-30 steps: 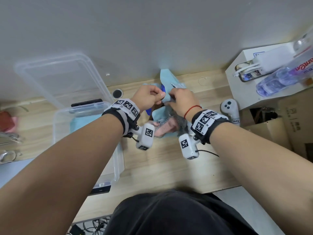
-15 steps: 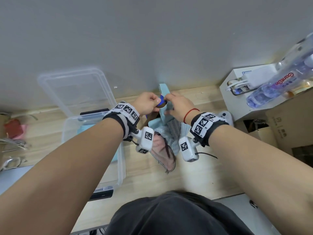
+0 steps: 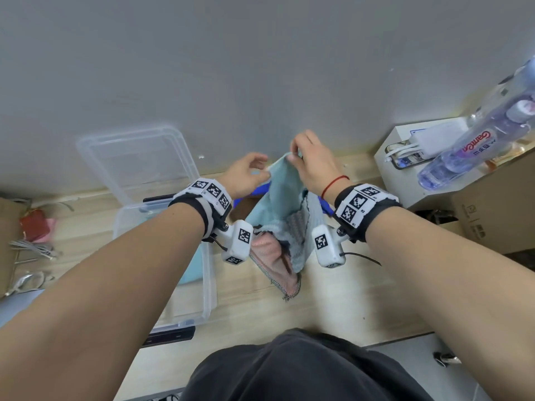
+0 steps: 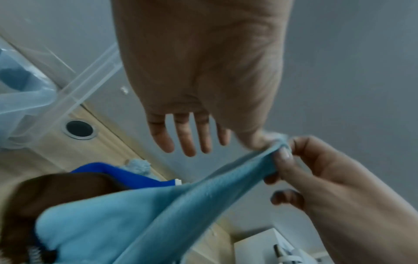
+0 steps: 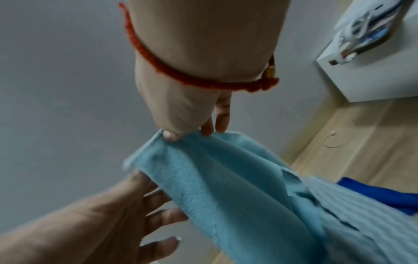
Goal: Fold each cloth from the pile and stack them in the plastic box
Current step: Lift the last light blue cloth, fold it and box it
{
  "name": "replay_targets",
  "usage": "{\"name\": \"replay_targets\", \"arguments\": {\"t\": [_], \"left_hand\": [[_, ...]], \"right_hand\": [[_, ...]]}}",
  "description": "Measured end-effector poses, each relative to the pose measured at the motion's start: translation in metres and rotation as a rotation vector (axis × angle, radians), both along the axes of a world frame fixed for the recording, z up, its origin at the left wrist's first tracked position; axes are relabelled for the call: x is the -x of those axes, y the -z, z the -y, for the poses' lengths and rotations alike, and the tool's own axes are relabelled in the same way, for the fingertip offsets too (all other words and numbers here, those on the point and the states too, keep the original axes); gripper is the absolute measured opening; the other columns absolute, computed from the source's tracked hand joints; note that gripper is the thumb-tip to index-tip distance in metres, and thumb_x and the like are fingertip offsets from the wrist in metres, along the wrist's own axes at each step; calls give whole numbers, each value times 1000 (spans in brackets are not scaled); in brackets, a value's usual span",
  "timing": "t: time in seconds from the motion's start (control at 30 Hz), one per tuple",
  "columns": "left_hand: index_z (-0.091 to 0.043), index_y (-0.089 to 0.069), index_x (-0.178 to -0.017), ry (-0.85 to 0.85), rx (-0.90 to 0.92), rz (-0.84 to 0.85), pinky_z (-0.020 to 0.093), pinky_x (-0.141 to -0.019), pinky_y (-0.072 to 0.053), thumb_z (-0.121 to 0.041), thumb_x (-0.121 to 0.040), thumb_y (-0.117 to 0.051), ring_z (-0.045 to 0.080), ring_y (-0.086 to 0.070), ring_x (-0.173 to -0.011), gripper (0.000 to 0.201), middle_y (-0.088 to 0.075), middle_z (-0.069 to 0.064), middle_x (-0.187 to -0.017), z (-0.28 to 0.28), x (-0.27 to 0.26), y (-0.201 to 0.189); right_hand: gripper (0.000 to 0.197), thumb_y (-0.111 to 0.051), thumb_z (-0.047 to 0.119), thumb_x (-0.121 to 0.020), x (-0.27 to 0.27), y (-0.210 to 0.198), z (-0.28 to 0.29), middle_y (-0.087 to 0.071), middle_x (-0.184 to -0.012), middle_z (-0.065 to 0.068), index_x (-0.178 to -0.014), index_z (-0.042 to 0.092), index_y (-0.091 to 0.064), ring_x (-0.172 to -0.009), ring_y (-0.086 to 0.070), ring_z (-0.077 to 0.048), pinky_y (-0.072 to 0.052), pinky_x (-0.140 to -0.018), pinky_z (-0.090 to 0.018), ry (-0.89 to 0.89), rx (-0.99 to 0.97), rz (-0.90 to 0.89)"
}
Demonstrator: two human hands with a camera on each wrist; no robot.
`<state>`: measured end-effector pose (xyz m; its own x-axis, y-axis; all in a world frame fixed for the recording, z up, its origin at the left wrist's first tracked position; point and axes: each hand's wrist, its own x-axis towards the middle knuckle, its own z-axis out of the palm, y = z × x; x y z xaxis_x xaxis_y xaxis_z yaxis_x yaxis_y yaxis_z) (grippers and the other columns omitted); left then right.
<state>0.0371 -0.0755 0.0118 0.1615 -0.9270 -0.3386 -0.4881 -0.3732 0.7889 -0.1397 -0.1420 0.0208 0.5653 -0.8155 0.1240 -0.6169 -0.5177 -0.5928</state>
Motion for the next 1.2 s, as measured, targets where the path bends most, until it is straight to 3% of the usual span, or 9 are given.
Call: {"name": "replay_targets", "arguments": {"t": [0.07,0.17,0.23,0.33,0.57,0.73,0.93,1.1,1.2], "left_hand": [[-9,-57,-116,30,63,-50,23,-87,-47,-58,-92,-41,9,-60,-92,56,-62,-3,-99,4,13,-21],[-8,-60,-110,15,161,-13,9,-65,-45,-47,-95,-49,0,-57,-72,43,-60,-10,-81,7,22,-44],[-10,-65,-103,-66,276,-6,15,-66,-49,-36,-91,-63,4,-58,-70,29,-65,-7,-83,14,20,-48],[-7,-65,-87,-262,389,8,30,-68,-46,-33,-95,-53,12,-52,-69,30,-62,1,-77,16,15,-58],[-15,-57,-84,-553,398,-259,42,-86,-53,-44,-97,-42,21,-62,-81,36,-63,8,-87,5,20,-93],[-21,-52,-72,-615,409,-262,26,-67,-47,-45,-100,-42,12,-54,-67,38,-56,-4,-72,-24,32,-109],[-16,-45,-73,-529,310,29,10,-40,-30,-47,-102,-26,11,-37,-57,47,-41,-2,-65,-65,32,-127],[-16,-42,-69,-521,263,37,11,-43,-31,-46,-103,-23,13,-37,-58,49,-40,0,-65,-121,31,-111],[-11,-49,-70,-456,163,73,28,-66,-38,-46,-103,-24,22,-44,-73,54,-51,8,-72,-162,33,-82]], "right_hand": [[10,-49,27,-96,-8,-18,7,-49,-93,-1,-90,21,-44,-79,-52,-29,-45,-73,-42,14,32,75],[12,-46,29,-97,-14,-45,17,-53,-77,0,-94,18,-43,-72,-52,-32,-43,-66,-41,33,42,127],[17,-48,33,-96,-13,-56,21,-55,-71,0,-96,16,-44,-69,-53,-33,-44,-65,-41,19,64,151],[27,-58,42,-92,-2,-55,22,-55,-70,4,-97,18,-48,-68,-54,-27,-46,-66,-37,4,56,168],[37,-64,48,-86,38,0,5,-59,-74,-3,-67,21,-46,-76,-60,-29,-40,-61,-30,-116,-76,-482],[26,-46,41,-98,48,-3,-9,-65,-87,-14,-92,17,-51,-83,-60,-35,-48,-71,-40,130,-97,-144],[23,-47,32,-99,51,-62,-36,-65,-89,-12,-99,10,-55,-89,-58,-35,-35,-69,-34,208,-23,230],[35,-52,44,-96,76,-51,-95,-60,-74,-6,-83,14,-61,-75,-54,-30,-26,-61,-30,267,-19,119],[53,-56,53,-91,97,-27,-144,-43,-54,-3,-62,10,-53,-55,-43,-22,-24,-51,-33,262,-107,62]]}}
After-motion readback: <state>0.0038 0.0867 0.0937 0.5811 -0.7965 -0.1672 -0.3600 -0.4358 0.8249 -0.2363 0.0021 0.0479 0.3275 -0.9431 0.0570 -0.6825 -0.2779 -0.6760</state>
